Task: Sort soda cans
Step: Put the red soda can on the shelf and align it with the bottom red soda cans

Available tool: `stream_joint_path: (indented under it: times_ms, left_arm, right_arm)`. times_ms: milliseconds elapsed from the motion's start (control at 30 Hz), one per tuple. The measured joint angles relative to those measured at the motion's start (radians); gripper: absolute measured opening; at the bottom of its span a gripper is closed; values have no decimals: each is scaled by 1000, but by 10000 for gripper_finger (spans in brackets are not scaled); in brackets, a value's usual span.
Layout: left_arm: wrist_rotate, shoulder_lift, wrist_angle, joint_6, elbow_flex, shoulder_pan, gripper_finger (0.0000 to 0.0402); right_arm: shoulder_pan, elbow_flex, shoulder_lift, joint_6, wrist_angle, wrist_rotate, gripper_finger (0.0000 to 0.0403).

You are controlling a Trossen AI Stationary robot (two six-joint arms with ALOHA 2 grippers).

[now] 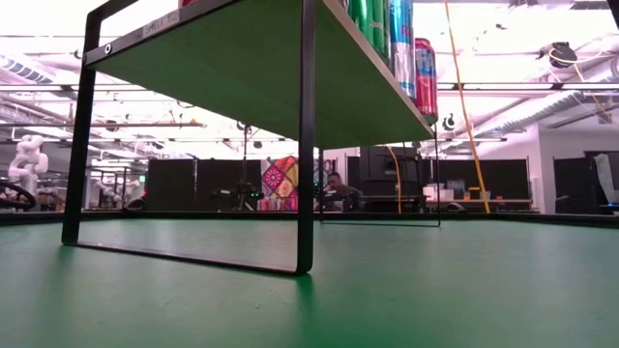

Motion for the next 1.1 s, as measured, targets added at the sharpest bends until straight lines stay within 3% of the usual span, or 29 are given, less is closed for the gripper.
stream_joint_path:
  times_ms: [267,567,1000,1100]
  left_arm:
    - [-129,0,16,4,0,0,288]
    - [-135,0,16,3,0,0,288]
    - [-138,6,15,-8,0,8,289]
    - [-140,6,-18,-90,-1,6,303]
  right_arm:
    - [-1,1,0,-9,-41,14,355]
    - [-5,1,0,26,-96,22,368]
    - [-12,1,0,25,-94,21,292]
    - [-12,1,0,31,-95,23,291]
